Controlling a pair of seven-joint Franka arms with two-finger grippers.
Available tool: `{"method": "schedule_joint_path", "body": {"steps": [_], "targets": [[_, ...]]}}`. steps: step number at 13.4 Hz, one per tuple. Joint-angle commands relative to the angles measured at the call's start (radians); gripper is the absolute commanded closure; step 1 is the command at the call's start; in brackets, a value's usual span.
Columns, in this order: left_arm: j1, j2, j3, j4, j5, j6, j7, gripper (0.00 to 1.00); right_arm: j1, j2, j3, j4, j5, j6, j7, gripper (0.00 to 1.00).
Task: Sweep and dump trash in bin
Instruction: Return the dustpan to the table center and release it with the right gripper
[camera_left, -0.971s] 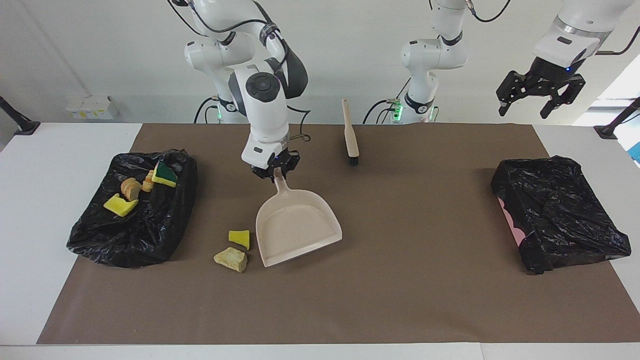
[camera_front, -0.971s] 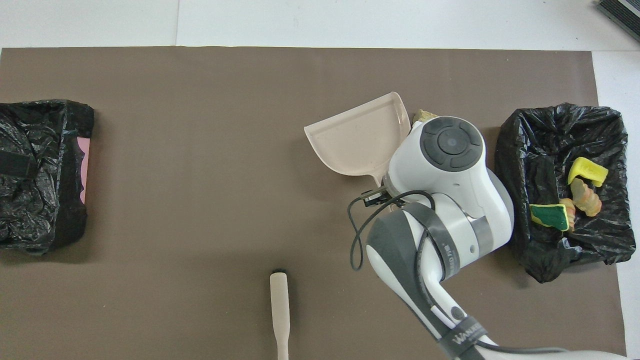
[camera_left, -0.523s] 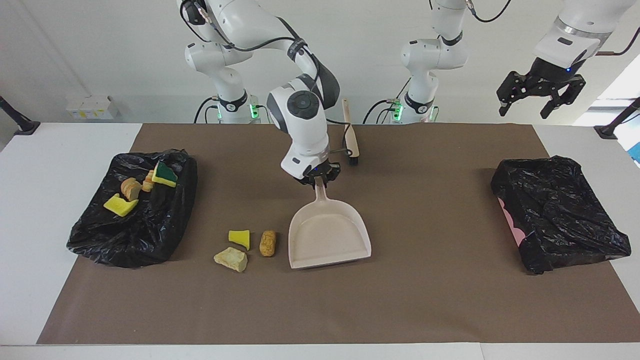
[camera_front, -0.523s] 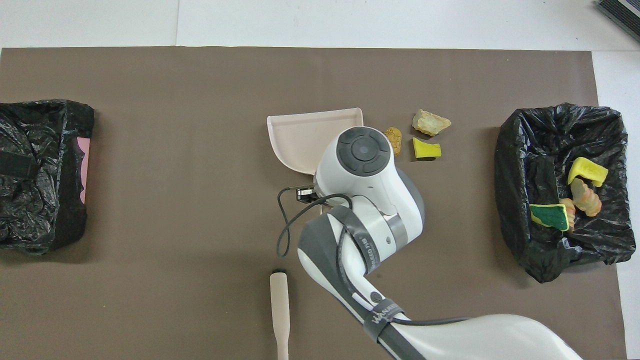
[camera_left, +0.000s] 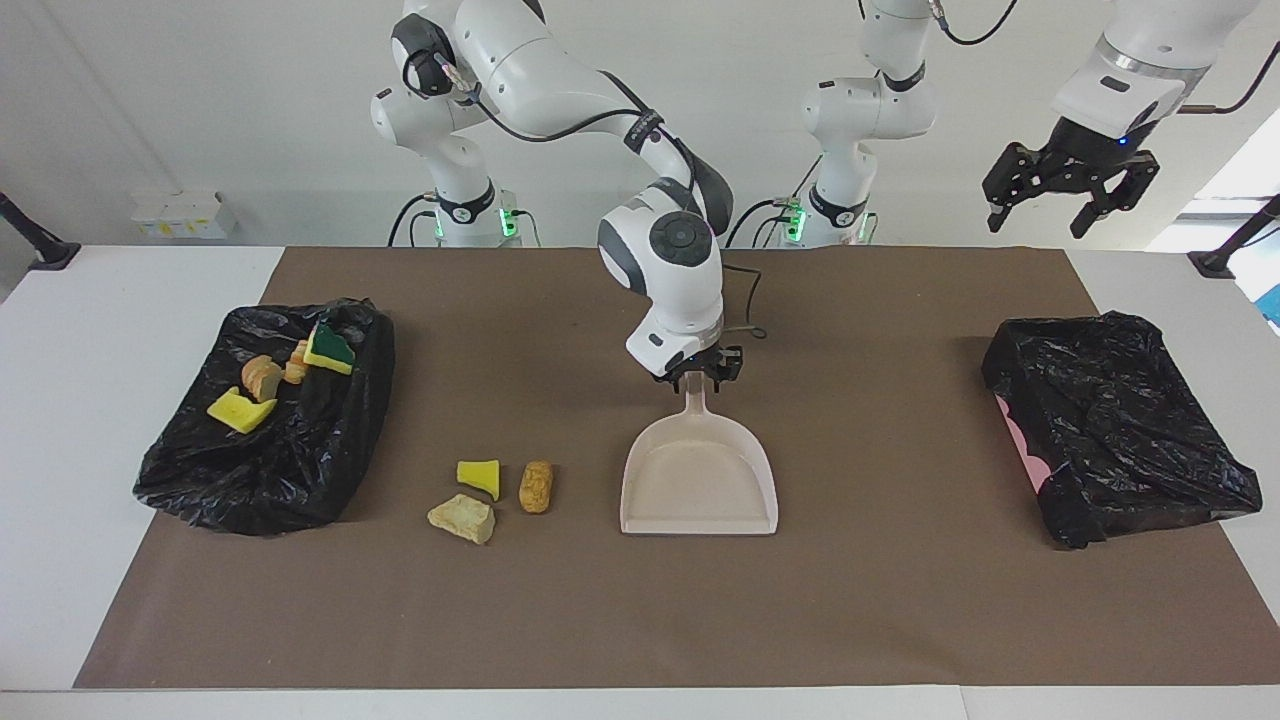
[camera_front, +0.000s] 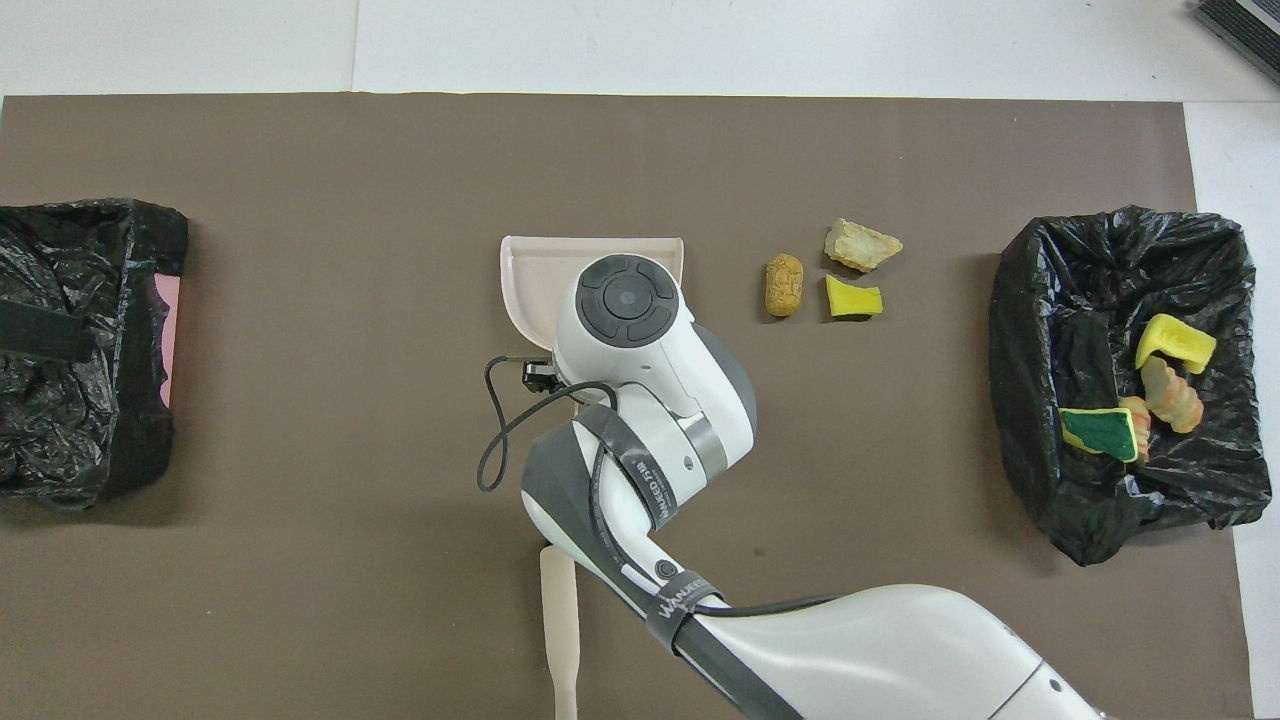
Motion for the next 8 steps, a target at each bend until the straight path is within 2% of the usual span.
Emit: {"method": "schedule_joint_path", "body": {"steps": [1, 5, 8], "targets": [[-0.035, -0.018, 0.007, -0.026, 0.003, -0.004, -0.009, 0.00, -0.002, -0.073, 0.002, -0.042, 0.009, -0.090, -0.001, 0.00], [-0.047, -0.020, 0.005, -0.040, 0.003, 0.019, -0.007, 0.00, 0.074, -0.248, 0.010, -0.235, 0.020, -0.109, 0.014, 0.00], [-0.107, -0.018, 0.005, -0.099, 0.003, 0.095, -0.012, 0.00, 0.151, -0.346, 0.009, -0.374, 0.023, -0.083, 0.025, 0.00]]}}
